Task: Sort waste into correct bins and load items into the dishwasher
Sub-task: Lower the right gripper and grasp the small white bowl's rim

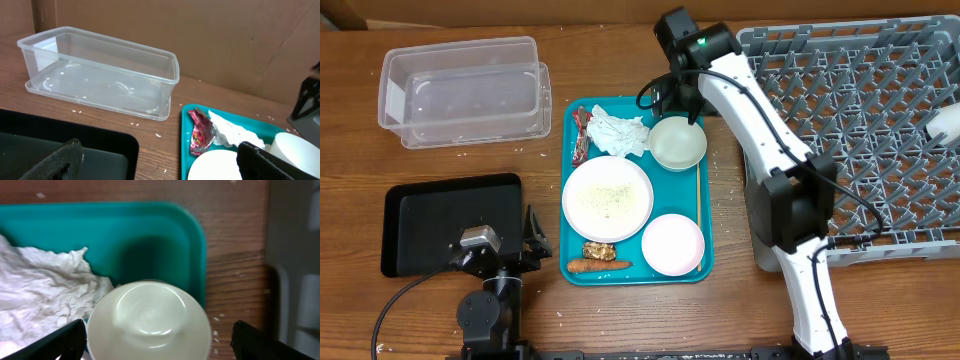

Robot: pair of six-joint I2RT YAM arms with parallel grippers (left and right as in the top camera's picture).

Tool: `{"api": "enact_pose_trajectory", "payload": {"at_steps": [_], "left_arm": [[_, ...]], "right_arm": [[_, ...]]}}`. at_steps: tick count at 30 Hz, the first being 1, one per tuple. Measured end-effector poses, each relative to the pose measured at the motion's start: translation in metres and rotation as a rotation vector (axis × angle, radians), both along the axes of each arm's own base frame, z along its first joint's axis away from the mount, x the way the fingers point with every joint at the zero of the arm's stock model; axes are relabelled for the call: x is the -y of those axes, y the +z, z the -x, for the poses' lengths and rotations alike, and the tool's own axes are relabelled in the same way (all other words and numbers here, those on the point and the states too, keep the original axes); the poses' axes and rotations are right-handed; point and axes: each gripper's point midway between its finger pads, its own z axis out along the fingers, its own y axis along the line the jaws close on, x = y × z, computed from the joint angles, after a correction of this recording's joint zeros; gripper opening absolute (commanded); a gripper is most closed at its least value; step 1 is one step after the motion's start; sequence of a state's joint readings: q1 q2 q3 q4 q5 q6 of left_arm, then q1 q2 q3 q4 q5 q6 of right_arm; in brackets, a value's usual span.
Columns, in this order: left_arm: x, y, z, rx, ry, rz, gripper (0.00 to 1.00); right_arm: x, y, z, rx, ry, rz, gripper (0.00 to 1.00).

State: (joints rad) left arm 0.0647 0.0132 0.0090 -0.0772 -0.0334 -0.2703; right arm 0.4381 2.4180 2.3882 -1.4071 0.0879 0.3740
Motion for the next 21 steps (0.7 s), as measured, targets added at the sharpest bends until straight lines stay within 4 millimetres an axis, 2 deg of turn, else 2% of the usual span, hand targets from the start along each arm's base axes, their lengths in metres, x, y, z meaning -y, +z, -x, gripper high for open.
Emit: {"api": "enact_pose_trajectory", "payload": {"at_steps": [1,4,10,17,21], "left_arm": [[0.000,0.000,0.000,0.000,0.000,0.000,1.00],[0.000,0.000,0.000,0.000,0.000,0.000,1.00],[0.000,0.000,0.000,0.000,0.000,0.000,1.00],[0.000,0.000,0.000,0.000,0.000,0.000,1.00],[0.000,0.000,0.000,0.000,0.000,0.000,1.00]], "right_arm": [[-0.004,-0.012,0.003,-0.039,0.000,-0.028,0.91],[-0.018,-0.025,0.011,-0.109,0.004,-0.109,0.90],[-0.047,-0.022,0.022,-0.152,0.023,-0.224,0.84],[-0.063,-0.024,0.025,-0.107,-0.045,-0.166,0.71],[-0.070,-0.030,0.024,-0.078,-0.098,-0.133,0.69]]}}
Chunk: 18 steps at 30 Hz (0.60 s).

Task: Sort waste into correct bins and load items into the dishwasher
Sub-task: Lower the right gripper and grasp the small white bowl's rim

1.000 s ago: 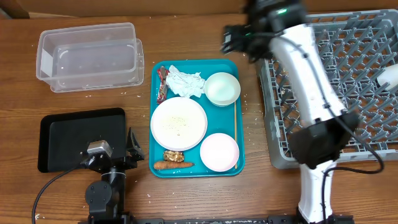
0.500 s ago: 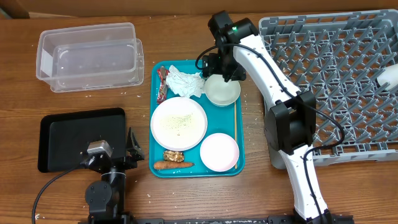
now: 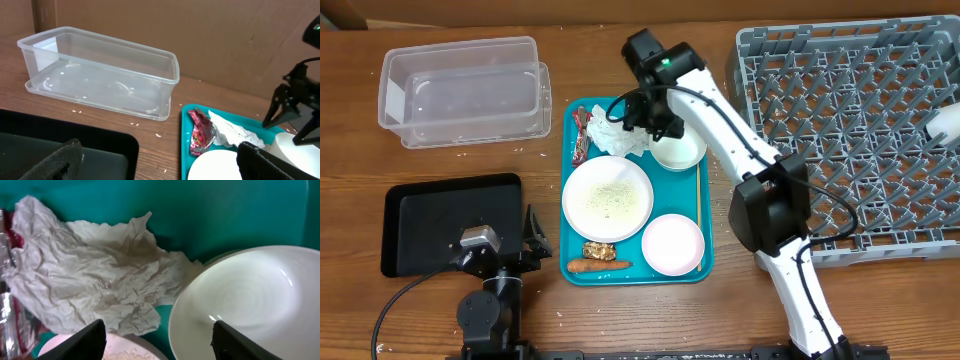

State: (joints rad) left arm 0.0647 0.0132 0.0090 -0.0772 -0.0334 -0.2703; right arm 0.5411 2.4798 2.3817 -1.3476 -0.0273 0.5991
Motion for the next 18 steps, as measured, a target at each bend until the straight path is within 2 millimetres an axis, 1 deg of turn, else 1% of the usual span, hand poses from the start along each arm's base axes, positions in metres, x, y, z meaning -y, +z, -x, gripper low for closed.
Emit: {"api": "enact_pose_trajectory", "payload": {"at_steps": [2,7,8,10,11,12,18], "left_arm": [[0.000,0.000,0.000,0.000,0.000,0.000,1.00],[0.000,0.000,0.000,0.000,0.000,0.000,1.00],[0.000,0.000,0.000,0.000,0.000,0.000,1.00],[0.000,0.000,0.000,0.000,0.000,0.000,1.00],[0.000,0.000,0.000,0.000,0.000,0.000,1.00],[0.000,0.000,0.000,0.000,0.000,0.000,1.00],[0.000,0.000,0.000,0.000,0.000,0.000,1.00]], "right_arm": [[-0.002,-0.009,0.000,-0.004,-0.021,0.015,0.65],[0.002,-0.039,0.002,-0.048,-0.058,0.061,0.50],[0.004,-0.043,0.003,-0.054,-0.061,0.067,0.43],[0.005,-0.045,0.004,-0.058,-0.070,0.073,0.33],[0.005,-0.045,0.004,-0.058,-0.071,0.074,0.29],[0.005,-0.045,0.004,-0.060,-0.073,0.074,0.28],[0.011,-0.044,0.012,-0.092,-0.074,0.097,0.26]]}}
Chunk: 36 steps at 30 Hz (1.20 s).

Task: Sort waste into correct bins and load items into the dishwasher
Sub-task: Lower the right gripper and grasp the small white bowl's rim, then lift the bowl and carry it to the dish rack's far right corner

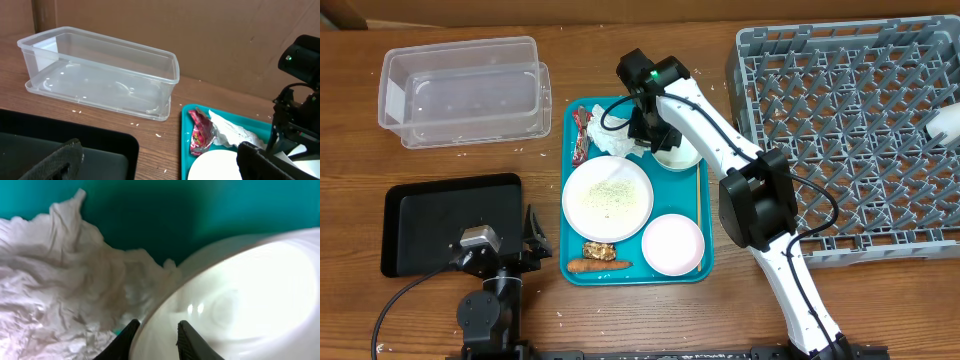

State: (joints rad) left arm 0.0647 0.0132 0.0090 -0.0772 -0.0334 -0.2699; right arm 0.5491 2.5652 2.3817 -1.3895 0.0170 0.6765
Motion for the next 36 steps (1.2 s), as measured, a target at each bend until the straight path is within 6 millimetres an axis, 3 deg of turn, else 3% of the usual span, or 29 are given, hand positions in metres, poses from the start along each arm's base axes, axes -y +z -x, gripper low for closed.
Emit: {"api": "enact_pose_trajectory", "payload": {"at_steps": [1,2,3,8,12,18,21,25,27,31,36], "left_arm": [[0.000,0.000,0.000,0.000,0.000,0.000,1.00],[0.000,0.000,0.000,0.000,0.000,0.000,0.99],[0.000,0.000,0.000,0.000,0.000,0.000,1.00],[0.000,0.000,0.000,0.000,0.000,0.000,1.00],[0.000,0.000,0.000,0.000,0.000,0.000,1.00],[0.000,0.000,0.000,0.000,0.000,0.000,1.00],[0.000,0.000,0.000,0.000,0.000,0.000,1.00],[0.000,0.000,0.000,0.000,0.000,0.000,1.00],[0.000,0.000,0.000,0.000,0.000,0.000,1.00],[0.000,0.000,0.000,0.000,0.000,0.000,1.00],[0.000,0.000,0.000,0.000,0.000,0.000,1.00]], "right_arm": [[0.000,0.001,0.001,-0.002,0.000,0.002,0.23],[0.001,0.004,0.001,-0.005,0.000,0.003,0.08],[0.000,0.007,0.001,-0.001,0.000,0.002,0.04],[0.001,0.025,-0.003,0.029,-0.005,-0.011,0.04],[0.007,0.051,-0.009,0.076,-0.009,-0.038,0.04],[0.041,0.111,-0.029,0.176,-0.047,-0.118,0.04],[0.080,0.155,-0.045,0.254,-0.083,-0.191,0.04],[0.153,0.210,-0.065,0.377,-0.120,-0.292,0.04],[0.189,0.226,-0.071,0.428,-0.123,-0.333,0.04],[0.257,0.239,-0.078,0.502,-0.078,-0.432,0.04],[0.322,0.246,-0.081,0.620,-0.011,-0.581,0.04]]}}
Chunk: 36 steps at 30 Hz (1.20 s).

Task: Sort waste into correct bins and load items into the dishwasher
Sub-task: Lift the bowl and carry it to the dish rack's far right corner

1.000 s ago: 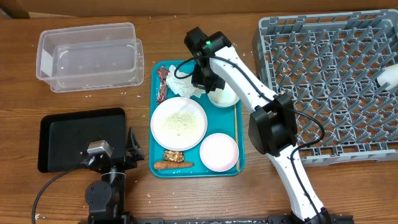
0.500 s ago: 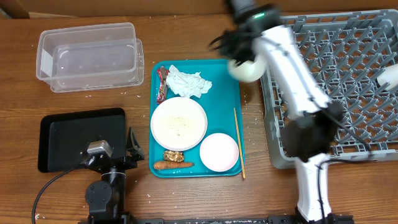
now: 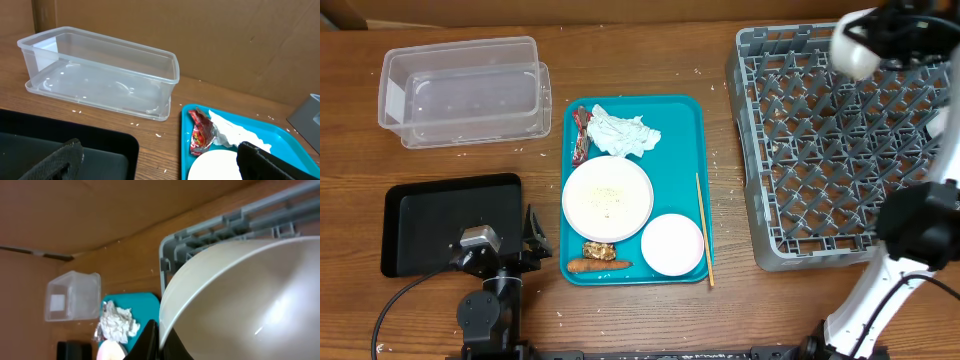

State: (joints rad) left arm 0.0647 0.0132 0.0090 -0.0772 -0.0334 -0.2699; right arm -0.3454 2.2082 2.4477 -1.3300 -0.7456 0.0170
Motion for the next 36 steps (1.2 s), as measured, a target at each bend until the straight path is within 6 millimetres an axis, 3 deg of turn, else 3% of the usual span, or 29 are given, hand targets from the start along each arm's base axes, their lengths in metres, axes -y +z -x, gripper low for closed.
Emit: {"api": "enact_pose_trajectory", "payload": {"at_steps": [2,5,10,15,24,30,36], "left_arm": [[0.000,0.000,0.000,0.000,0.000,0.000,1.00],[0.000,0.000,0.000,0.000,0.000,0.000,1.00],[0.000,0.000,0.000,0.000,0.000,0.000,1.00],[0.000,0.000,0.000,0.000,0.000,0.000,1.00],[0.000,0.000,0.000,0.000,0.000,0.000,1.00],[0.000,0.000,0.000,0.000,0.000,0.000,1.00],[0.000,0.000,0.000,0.000,0.000,0.000,1.00]], "right_arm": [[0.022,-0.001,-0.006,0.057,0.004,-0.033,0.04],[0.055,-0.019,-0.014,0.089,-0.007,-0.084,0.04],[0.085,-0.052,-0.028,0.142,0.009,-0.195,0.04],[0.091,-0.073,-0.038,0.181,0.041,-0.256,0.04],[0.094,-0.067,-0.052,0.300,0.090,-0.237,0.04],[0.103,-0.093,-0.061,0.267,0.055,-0.254,0.04],[0.122,-0.098,-0.061,0.237,-0.013,-0.238,0.05]]}}
